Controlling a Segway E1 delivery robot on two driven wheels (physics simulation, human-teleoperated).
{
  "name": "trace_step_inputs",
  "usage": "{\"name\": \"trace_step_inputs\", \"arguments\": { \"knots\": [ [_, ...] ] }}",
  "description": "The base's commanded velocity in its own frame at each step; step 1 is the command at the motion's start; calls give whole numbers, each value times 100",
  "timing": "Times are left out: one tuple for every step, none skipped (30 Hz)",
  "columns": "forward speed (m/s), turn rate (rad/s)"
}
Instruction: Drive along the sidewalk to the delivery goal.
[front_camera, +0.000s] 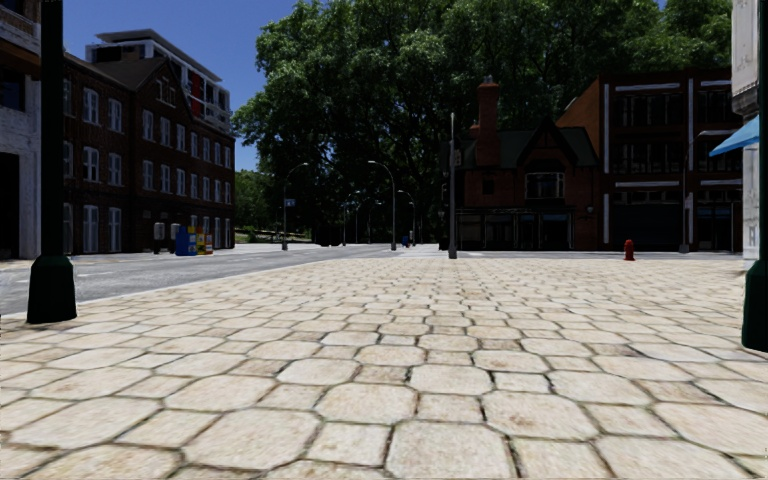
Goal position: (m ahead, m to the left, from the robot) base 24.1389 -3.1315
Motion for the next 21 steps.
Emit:
{"name": "trace_step_inputs", "arguments": {
  "knots": [
    [200, 0],
    [200, 0],
    [200, 0],
    [200, 0],
    [200, 0],
    [200, 0],
    [200, 0],
    [200, 0],
    [200, 0],
    [200, 0],
    [200, 0],
    [200, 0],
    [200, 0],
    [200, 0],
    [200, 0],
    [200, 0],
    [200, 0],
    [200, 0],
    [200, 0],
    [200, 0],
    [200, 0]
  ]
}}
